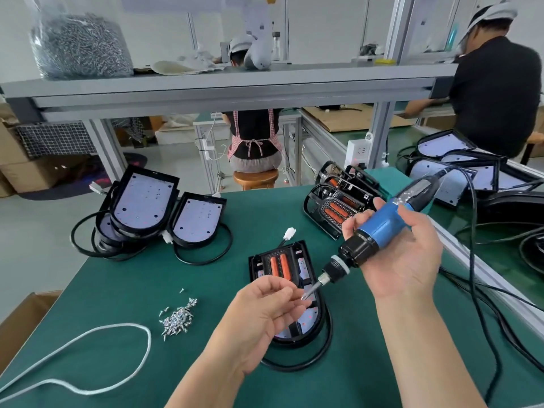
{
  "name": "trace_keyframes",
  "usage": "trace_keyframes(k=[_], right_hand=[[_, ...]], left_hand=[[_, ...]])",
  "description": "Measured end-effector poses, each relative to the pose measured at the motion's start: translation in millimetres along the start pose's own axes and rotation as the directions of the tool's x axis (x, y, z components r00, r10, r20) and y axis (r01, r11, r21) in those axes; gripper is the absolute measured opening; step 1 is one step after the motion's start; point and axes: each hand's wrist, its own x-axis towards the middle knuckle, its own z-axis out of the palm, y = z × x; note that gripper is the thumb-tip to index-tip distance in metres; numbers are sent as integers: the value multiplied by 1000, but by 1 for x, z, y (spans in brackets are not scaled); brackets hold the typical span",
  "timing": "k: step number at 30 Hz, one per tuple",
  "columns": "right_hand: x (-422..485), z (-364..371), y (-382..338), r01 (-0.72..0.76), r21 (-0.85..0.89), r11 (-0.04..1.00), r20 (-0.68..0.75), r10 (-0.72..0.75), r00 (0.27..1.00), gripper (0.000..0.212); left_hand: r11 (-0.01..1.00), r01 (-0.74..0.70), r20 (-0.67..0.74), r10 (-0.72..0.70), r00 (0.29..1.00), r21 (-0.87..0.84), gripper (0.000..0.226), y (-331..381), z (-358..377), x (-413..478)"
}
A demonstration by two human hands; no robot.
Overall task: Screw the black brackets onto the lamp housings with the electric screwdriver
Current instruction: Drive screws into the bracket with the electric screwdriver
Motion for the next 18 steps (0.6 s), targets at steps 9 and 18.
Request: trace_keyframes(k=[9,18], right_hand=[[4,-3,15,37,-326,945,-82,-68,994,19],[5,-3,16,-70,-281,957,115,106,988,30]], left_hand=[[883,-263,371,110,922,389,5,21,10,-10],[803,-311,343,142,929,508,28,25,21,-2]])
